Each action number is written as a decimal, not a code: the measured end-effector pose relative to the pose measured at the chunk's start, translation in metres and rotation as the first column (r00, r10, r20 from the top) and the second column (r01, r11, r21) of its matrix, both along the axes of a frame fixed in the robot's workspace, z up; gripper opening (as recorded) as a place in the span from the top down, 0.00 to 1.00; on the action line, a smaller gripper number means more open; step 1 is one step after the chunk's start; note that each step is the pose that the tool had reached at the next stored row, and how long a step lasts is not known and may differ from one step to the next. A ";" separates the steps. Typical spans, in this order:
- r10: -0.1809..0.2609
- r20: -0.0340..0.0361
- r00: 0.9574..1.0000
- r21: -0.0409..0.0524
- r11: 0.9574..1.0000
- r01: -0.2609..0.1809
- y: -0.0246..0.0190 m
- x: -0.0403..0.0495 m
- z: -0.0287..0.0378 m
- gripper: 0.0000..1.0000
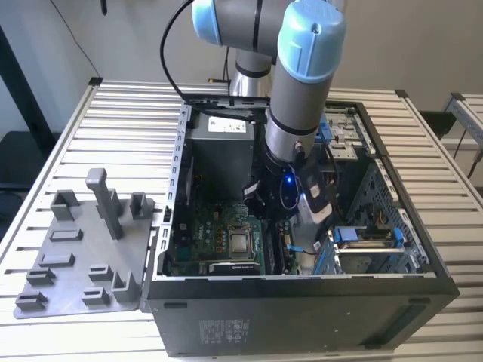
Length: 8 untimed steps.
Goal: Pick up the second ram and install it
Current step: 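Insert the second ram into the second slot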
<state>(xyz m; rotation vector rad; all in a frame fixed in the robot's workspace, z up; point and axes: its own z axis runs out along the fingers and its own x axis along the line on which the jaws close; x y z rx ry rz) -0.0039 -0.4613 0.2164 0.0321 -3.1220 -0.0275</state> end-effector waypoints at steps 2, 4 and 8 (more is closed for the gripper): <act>0.000 -0.005 1.000 0.000 1.000 0.000 -0.0002 0.0000 -0.0019 0.86; 0.000 -0.012 1.000 0.000 1.000 0.000 -0.0006 0.0000 -0.0035 0.86; 0.000 -0.015 1.000 0.000 1.000 0.000 -0.0009 0.0000 -0.0043 0.86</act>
